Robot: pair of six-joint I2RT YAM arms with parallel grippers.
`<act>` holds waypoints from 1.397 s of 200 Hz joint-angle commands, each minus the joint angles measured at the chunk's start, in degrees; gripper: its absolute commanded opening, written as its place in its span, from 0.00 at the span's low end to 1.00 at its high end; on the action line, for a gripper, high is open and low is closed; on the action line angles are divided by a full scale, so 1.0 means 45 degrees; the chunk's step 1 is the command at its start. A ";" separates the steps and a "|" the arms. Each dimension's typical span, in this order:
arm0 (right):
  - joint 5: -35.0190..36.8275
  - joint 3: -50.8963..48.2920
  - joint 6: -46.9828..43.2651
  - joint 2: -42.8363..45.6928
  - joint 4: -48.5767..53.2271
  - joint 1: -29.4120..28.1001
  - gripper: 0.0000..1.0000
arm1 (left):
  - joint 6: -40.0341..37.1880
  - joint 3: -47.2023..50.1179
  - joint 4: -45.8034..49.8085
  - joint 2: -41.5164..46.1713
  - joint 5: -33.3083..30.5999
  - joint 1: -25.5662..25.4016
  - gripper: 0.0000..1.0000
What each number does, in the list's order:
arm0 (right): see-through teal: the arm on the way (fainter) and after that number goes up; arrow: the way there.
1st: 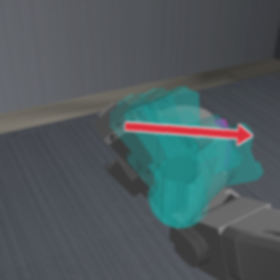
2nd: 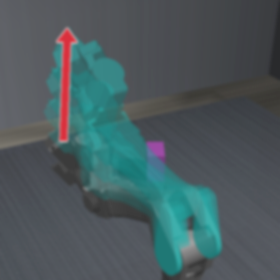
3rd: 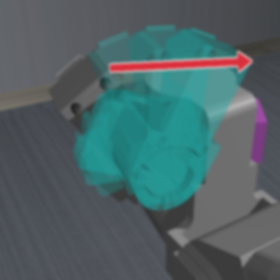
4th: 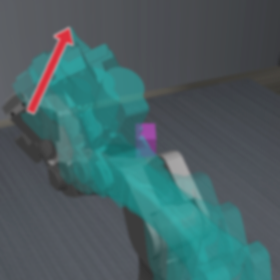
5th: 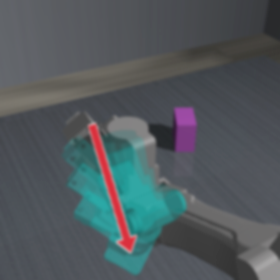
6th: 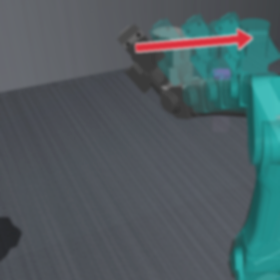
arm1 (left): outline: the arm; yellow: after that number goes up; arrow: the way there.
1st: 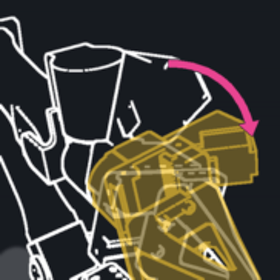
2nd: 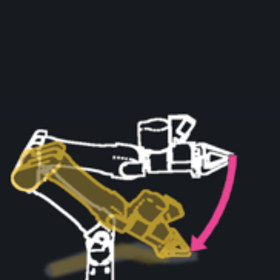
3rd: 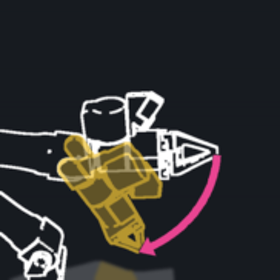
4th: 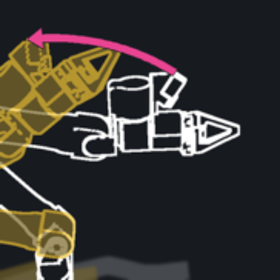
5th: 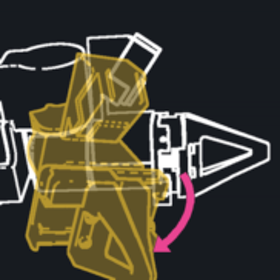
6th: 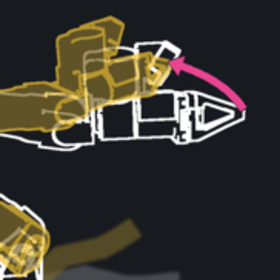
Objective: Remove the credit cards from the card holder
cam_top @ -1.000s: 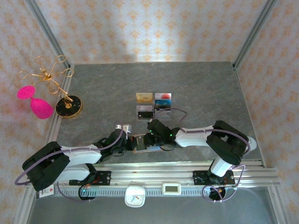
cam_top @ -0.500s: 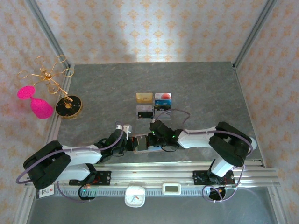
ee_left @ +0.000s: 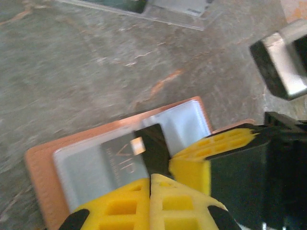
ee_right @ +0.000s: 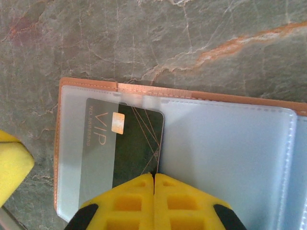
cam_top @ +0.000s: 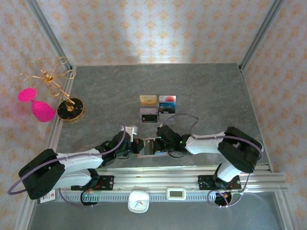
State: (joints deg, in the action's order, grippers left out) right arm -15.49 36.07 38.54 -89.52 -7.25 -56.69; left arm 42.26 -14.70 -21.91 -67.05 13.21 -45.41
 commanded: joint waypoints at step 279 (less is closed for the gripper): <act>-0.0015 -0.0855 0.0434 0.0304 -0.0142 0.0390 0.00 | -0.0349 0.0530 -0.0319 -0.2374 0.0079 -0.0072 0.00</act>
State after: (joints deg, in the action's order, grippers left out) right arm -21.56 34.68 40.10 -91.07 -13.23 -54.35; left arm 40.62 -14.50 -28.42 -77.45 13.15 -45.76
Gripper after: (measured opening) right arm 0.042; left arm 0.044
